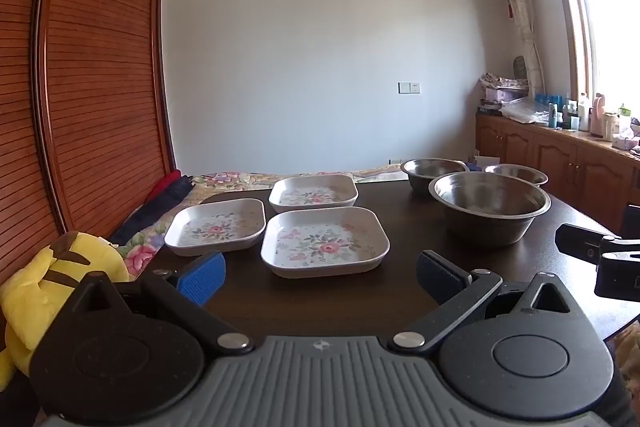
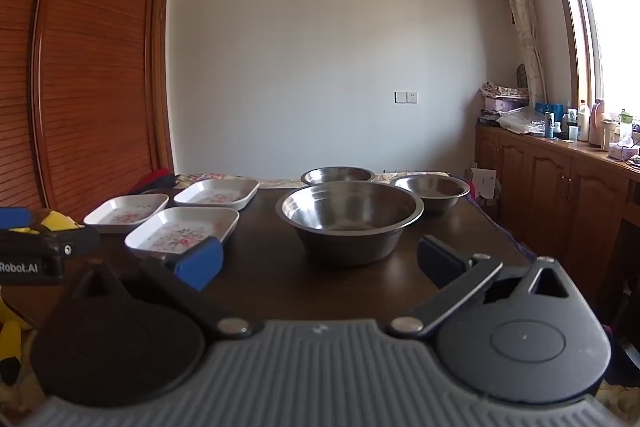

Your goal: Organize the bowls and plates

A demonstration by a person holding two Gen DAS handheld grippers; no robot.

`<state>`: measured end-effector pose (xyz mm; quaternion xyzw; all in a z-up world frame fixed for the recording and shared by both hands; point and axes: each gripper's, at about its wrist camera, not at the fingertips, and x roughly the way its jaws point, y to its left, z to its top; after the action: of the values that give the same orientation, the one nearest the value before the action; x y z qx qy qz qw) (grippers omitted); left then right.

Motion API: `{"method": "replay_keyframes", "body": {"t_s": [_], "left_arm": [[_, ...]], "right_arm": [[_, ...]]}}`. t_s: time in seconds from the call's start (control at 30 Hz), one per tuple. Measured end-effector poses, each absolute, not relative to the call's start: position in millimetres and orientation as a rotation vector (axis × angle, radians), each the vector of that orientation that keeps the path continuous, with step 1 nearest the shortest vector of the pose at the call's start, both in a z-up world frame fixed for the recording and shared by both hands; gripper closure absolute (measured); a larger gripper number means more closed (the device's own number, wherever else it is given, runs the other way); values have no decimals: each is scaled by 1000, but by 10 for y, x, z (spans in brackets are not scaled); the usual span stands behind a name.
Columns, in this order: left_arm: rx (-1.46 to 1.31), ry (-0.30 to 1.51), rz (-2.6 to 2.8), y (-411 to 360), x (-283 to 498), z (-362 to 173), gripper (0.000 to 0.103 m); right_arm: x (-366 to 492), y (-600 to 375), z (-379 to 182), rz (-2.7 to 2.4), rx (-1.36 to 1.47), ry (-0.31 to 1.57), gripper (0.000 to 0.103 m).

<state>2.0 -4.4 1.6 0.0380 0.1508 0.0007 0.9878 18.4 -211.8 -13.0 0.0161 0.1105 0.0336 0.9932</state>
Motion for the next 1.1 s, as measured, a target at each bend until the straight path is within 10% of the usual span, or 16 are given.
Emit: {"method": "replay_keyframes", "body": {"t_s": [1.1], "left_arm": [[85,309,-8,-8,10,-27,0]], "right_arm": [[169,-2116,-135,65,26,216,0]]}}
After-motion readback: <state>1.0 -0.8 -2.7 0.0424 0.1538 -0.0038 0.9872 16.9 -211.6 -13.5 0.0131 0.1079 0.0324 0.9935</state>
